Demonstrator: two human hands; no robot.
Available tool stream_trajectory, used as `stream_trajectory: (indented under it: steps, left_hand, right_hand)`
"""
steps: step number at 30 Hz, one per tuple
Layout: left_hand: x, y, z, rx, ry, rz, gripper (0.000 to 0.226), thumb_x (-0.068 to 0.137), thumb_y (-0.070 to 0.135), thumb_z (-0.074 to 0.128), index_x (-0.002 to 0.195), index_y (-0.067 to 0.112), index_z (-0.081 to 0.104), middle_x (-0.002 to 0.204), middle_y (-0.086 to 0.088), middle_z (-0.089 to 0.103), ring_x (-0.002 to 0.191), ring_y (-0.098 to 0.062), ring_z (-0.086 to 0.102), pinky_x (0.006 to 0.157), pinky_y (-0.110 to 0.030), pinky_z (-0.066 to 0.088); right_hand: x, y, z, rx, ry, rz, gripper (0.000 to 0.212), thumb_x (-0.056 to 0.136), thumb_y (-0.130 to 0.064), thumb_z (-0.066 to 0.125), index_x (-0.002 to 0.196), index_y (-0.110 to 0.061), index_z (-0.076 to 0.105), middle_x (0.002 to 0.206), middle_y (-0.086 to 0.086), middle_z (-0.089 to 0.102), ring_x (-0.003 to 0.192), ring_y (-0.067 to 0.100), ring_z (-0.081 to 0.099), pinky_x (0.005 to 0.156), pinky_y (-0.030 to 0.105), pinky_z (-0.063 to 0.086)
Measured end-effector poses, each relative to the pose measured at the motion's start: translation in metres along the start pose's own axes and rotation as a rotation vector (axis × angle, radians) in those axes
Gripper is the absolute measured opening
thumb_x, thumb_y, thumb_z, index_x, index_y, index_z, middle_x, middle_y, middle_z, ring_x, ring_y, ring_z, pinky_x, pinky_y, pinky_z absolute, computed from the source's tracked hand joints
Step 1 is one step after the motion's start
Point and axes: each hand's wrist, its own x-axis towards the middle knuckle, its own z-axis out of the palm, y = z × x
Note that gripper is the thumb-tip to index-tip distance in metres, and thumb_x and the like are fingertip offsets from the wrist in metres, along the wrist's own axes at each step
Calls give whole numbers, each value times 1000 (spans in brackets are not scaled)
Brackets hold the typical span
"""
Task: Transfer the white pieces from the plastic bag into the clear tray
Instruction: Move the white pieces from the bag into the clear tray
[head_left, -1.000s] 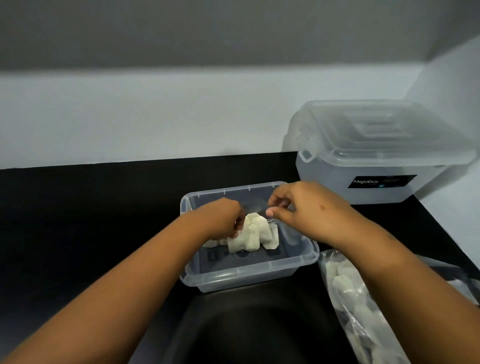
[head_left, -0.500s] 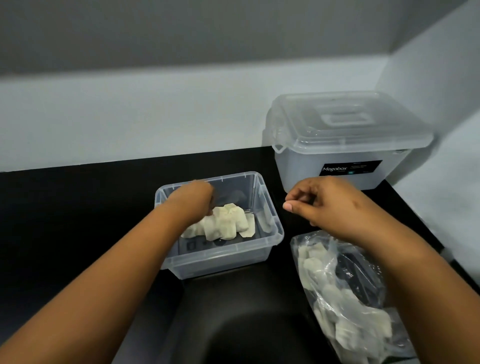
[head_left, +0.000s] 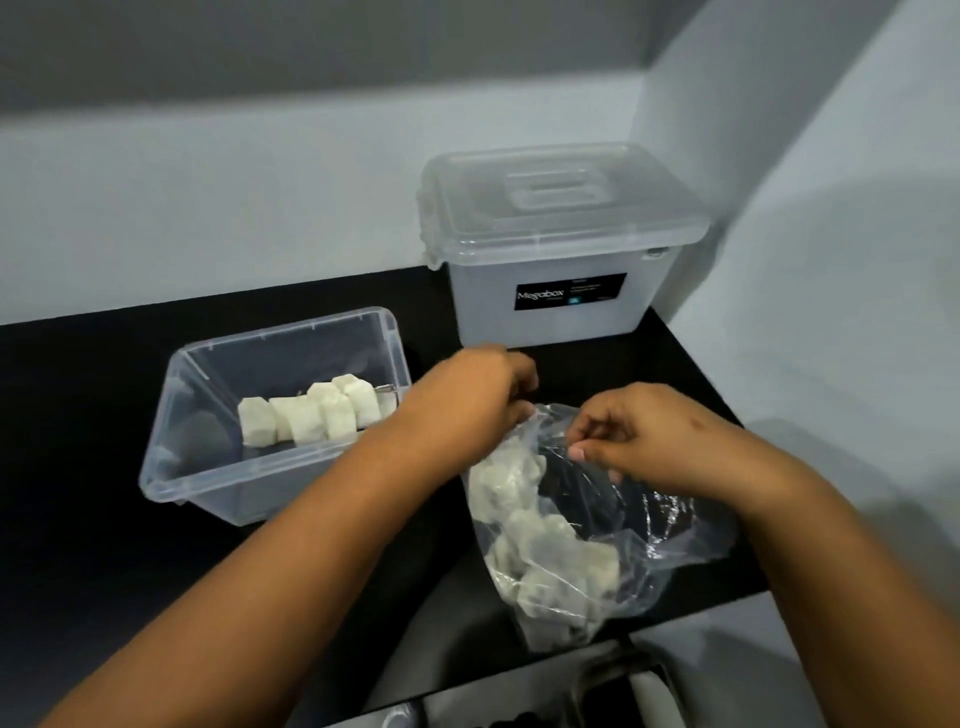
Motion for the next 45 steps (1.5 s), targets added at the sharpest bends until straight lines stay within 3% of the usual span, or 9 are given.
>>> stream_trajectory:
  steps: [5, 9, 12, 18, 24, 30, 38, 41, 45]
  left_hand:
    - [-16, 13, 63, 129, -134, -23, 31, 92, 38, 55, 123, 35, 57, 126, 0, 43, 114, -22, 46, 92, -37, 47]
    - [-28, 14, 87, 198, -210, -126, 40, 93, 37, 54, 132, 43, 47, 156, 0, 13, 142, -35, 14, 106, -54, 33]
    - [-33, 13, 91, 131, -240, -210, 43, 94, 38, 54, 136, 42, 45, 159, -1, 7, 144, -35, 12, 111, -52, 33]
    - [-39, 13, 92, 115, -202, -251, 44, 93, 37, 55, 136, 41, 45, 159, 0, 11, 143, -32, 19, 110, -49, 34]
    - [-40, 18, 91, 133, -74, -204, 40, 93, 37, 55, 133, 36, 50, 153, 0, 24, 138, -26, 27, 106, -44, 40]
    - [-28, 33, 88, 105, 165, 61, 16, 88, 34, 63, 101, 28, 70, 107, 10, 55, 98, -13, 47, 81, -32, 47]
    - [0, 47, 105, -83, -530, 165, 32, 80, 2, 61, 104, 19, 72, 101, 5, 71, 91, -12, 65, 82, -28, 52]
    - [3, 52, 110, 5, -597, 190, 19, 78, 4, 65, 80, 22, 59, 78, 7, 57, 75, -14, 53, 66, -27, 42]
    - [3, 53, 118, 41, -583, 214, 15, 75, 4, 63, 78, 17, 57, 85, -4, 61, 77, -22, 56, 68, -33, 49]
  right_hand:
    - [7, 40, 32, -44, -162, 44, 12, 89, -21, 66, 98, -27, 73, 84, -10, 71, 69, 3, 68, 71, 22, 56]
    - [22, 52, 58, -40, -225, 36, 19, 89, -14, 64, 103, -23, 73, 95, -9, 72, 86, 6, 67, 79, 21, 51]
    - [31, 55, 71, -53, -236, 35, 20, 87, -17, 69, 107, -22, 71, 95, -6, 68, 88, 11, 64, 70, 18, 46]
    - [33, 56, 75, -40, -242, -8, 14, 86, -13, 70, 99, -14, 71, 71, -15, 58, 67, -1, 55, 61, 12, 40]
    - [27, 59, 63, -91, -155, -24, 6, 88, -18, 66, 93, -21, 68, 83, -11, 61, 83, 11, 62, 75, 25, 51]
    - [7, 68, 38, -173, 14, -62, 6, 91, -18, 58, 91, -17, 64, 85, -2, 62, 79, 16, 59, 74, 31, 51]
    - [-16, 78, 26, -194, 99, -42, 10, 93, -13, 52, 85, -18, 57, 81, -1, 58, 77, 19, 56, 71, 31, 48]
    - [-19, 78, 28, -181, 89, -29, 11, 93, -14, 52, 90, -13, 62, 85, 3, 61, 82, 23, 60, 73, 33, 49]
    - [-22, 77, 31, -176, 76, -27, 15, 94, -14, 51, 95, -10, 65, 92, 7, 66, 87, 26, 63, 74, 33, 49]
